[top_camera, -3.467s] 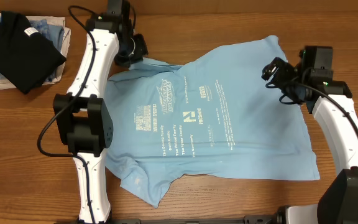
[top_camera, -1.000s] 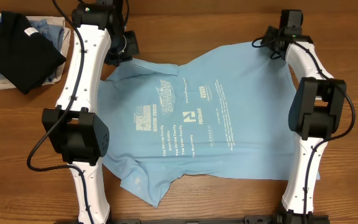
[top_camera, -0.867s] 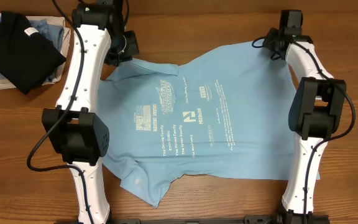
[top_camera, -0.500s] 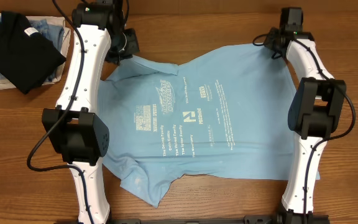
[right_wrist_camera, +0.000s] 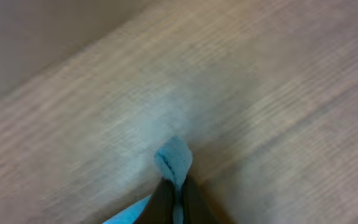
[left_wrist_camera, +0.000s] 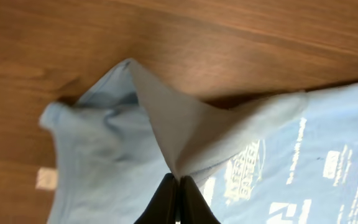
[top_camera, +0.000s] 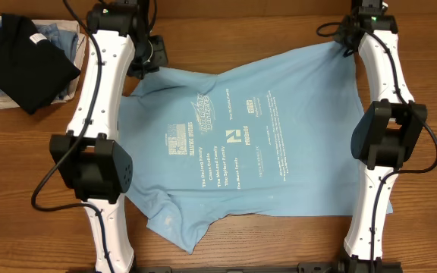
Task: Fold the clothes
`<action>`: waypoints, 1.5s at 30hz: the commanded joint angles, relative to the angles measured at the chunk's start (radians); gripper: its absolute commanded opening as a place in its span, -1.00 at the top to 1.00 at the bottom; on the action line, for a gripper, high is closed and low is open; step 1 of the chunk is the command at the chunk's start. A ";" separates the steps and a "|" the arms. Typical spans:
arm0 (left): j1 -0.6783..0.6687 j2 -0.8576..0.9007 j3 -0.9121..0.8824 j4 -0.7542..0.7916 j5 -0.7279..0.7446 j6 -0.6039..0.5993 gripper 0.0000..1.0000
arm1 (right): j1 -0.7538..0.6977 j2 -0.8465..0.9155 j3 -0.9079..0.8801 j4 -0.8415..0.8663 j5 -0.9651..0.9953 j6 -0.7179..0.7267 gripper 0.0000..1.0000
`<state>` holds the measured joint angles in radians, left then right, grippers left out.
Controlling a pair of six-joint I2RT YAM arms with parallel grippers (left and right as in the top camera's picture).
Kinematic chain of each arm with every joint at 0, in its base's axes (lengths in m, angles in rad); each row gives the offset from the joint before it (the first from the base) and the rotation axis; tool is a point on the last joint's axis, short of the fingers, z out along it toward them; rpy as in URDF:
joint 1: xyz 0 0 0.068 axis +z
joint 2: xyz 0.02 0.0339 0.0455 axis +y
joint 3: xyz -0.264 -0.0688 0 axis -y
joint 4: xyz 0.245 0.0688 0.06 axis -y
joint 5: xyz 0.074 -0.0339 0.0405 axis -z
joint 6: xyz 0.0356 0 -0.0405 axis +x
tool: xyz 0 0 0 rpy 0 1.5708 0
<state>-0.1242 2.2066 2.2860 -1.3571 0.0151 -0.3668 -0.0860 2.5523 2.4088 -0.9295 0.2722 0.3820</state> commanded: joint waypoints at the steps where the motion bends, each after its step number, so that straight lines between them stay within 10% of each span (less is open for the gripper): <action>1: 0.018 -0.096 0.029 -0.030 -0.047 -0.015 0.92 | -0.016 -0.009 0.035 -0.029 0.041 0.064 0.92; 25: 0.027 -0.101 0.026 -0.322 -0.061 -0.041 0.92 | -0.049 -0.100 0.035 -0.335 0.041 0.200 0.92; 45: 0.027 -0.101 -0.249 -0.254 -0.078 -0.045 0.92 | -0.104 -0.175 0.034 -0.556 -0.005 0.196 0.92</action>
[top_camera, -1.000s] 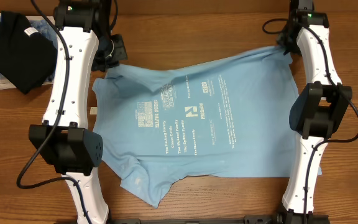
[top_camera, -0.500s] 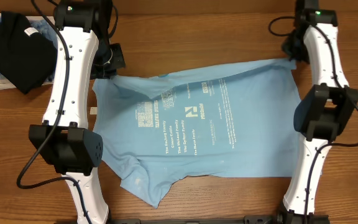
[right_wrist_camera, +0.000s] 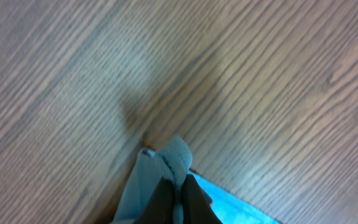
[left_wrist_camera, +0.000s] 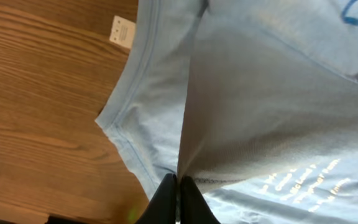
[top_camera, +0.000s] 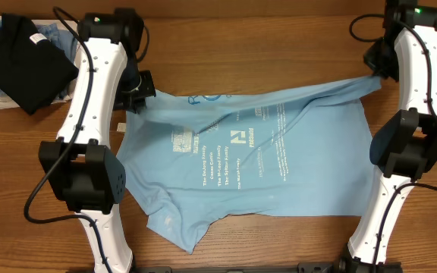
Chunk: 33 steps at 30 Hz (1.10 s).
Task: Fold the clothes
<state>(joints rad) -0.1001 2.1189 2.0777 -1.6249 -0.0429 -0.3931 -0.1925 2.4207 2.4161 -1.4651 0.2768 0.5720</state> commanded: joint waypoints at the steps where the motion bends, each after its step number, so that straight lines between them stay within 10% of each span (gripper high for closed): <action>1: 0.003 -0.013 -0.049 0.015 -0.021 -0.018 0.92 | 0.002 -0.044 0.027 -0.036 -0.013 0.008 0.92; 16: 0.021 -0.013 -0.060 -0.051 -0.116 -0.019 0.84 | 0.000 -0.044 0.027 -0.214 -0.039 0.031 0.56; 21: 0.023 -0.013 -0.061 -0.066 -0.105 0.005 0.28 | 0.000 -0.044 0.027 -0.229 -0.039 0.031 0.30; 24: 0.023 -0.013 -0.061 -0.065 -0.105 0.005 -0.74 | 0.000 -0.044 0.027 -0.229 -0.040 0.027 -0.31; 25: 0.023 -0.013 -0.060 -0.066 -0.105 0.005 -0.80 | 0.000 -0.044 0.027 -0.229 -0.046 0.027 -0.41; 33: 0.021 -0.013 -0.060 0.013 0.032 0.026 -0.29 | 0.000 -0.044 0.027 -0.220 -0.156 -0.025 -0.47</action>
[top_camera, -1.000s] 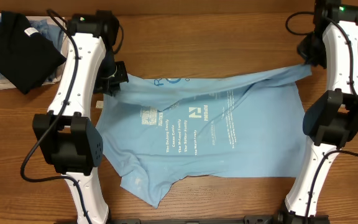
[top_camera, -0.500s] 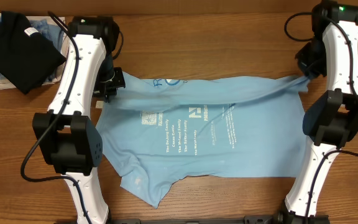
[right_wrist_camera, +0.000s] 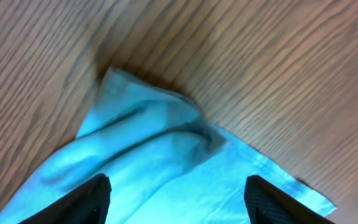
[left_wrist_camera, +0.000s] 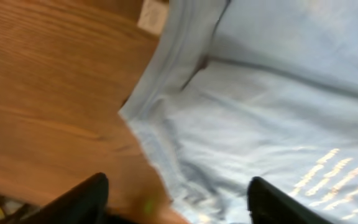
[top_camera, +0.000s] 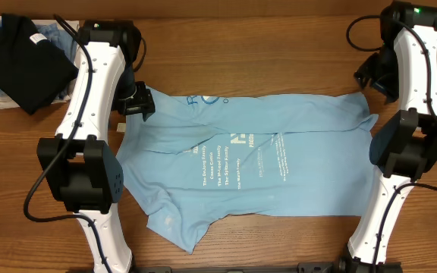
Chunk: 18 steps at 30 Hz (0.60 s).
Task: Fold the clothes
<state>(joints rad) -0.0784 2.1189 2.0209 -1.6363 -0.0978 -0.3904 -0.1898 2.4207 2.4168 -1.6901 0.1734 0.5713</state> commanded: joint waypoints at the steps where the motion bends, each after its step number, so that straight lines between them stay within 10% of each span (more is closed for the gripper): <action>1: -0.001 -0.013 -0.003 0.042 0.118 0.039 -0.17 | -0.002 -0.043 0.026 0.009 -0.063 -0.033 -0.45; 4: -0.004 -0.013 -0.005 0.095 0.196 0.079 0.25 | 0.001 -0.043 0.024 0.033 -0.109 -0.101 0.23; 10: -0.026 -0.013 -0.044 0.169 0.203 0.080 0.84 | 0.002 -0.041 0.004 0.035 -0.117 -0.135 0.67; 18: -0.036 -0.013 -0.198 0.375 0.204 0.080 0.92 | 0.006 -0.040 -0.122 0.155 -0.172 -0.202 0.72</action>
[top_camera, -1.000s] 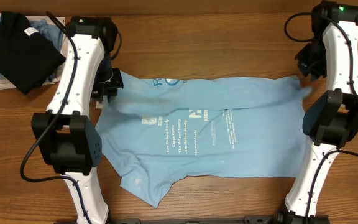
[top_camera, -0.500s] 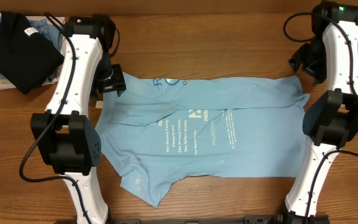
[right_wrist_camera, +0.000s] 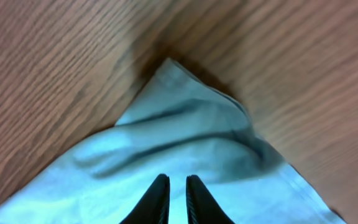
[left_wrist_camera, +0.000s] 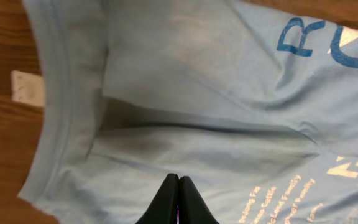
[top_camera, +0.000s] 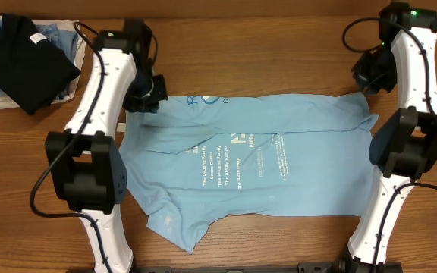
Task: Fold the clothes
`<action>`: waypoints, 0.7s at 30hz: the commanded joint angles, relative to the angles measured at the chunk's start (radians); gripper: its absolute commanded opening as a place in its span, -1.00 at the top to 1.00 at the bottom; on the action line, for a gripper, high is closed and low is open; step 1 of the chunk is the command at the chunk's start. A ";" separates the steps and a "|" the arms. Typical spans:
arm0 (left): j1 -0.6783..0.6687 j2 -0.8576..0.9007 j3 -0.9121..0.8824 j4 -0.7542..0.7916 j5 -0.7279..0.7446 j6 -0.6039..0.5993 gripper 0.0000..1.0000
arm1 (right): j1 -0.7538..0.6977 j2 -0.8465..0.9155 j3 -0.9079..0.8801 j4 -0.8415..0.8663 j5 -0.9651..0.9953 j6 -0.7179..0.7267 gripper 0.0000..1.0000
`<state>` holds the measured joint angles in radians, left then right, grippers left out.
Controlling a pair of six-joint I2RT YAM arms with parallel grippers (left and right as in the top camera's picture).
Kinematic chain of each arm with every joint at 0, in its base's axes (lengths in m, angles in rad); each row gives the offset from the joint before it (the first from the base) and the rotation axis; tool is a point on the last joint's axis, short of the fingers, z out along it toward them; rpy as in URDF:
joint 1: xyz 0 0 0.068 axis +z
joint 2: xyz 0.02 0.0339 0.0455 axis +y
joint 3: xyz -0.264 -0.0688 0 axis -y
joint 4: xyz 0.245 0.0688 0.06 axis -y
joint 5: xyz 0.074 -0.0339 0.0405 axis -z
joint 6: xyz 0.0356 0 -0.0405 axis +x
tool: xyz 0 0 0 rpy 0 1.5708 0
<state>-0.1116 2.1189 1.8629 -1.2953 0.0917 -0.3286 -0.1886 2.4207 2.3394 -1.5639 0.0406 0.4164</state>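
A light blue T-shirt [top_camera: 249,163] with white print lies flat on the wooden table [top_camera: 264,34], its top part folded down along a straight edge. My left gripper [top_camera: 149,97] is over the shirt's top left corner. In the left wrist view its fingers [left_wrist_camera: 179,182] are pressed together above flat cloth, with nothing drawn up between them. My right gripper [top_camera: 364,76] hovers by the top right corner. Its fingertips [right_wrist_camera: 178,182] stand a narrow slit apart over the shirt's corner [right_wrist_camera: 185,118], holding nothing.
A black garment [top_camera: 21,57] lies on a pile of folded clothes at the far left back corner. A small white label [left_wrist_camera: 27,87] lies on the wood beside the shirt's left hem. Both arms run down the shirt's two sides.
Both grippers were wide open over the shirt's top corners. Now the left one is shut and has shifted right over the cloth, and the right one has narrowed to a slit. The shirt lies unchanged.
First both grippers were shut on the shirt's top corners at the back of the table. Then they held those corners nearer the front, the top part doubled over. Then they were open, with the corners lying on the shirt. Now the fingers have drawn together, holding nothing.
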 commanded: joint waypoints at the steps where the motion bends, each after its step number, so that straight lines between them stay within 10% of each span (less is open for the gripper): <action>1: -0.003 -0.013 -0.049 0.051 0.014 0.018 0.92 | 0.005 -0.040 -0.069 0.056 -0.039 -0.047 0.72; 21: -0.003 -0.013 -0.166 0.238 0.014 0.018 0.92 | -0.040 -0.040 -0.296 0.349 -0.035 -0.027 0.68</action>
<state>-0.1116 2.1189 1.7370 -1.0733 0.0944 -0.3286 -0.2127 2.4207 2.0777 -1.2301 0.0055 0.3805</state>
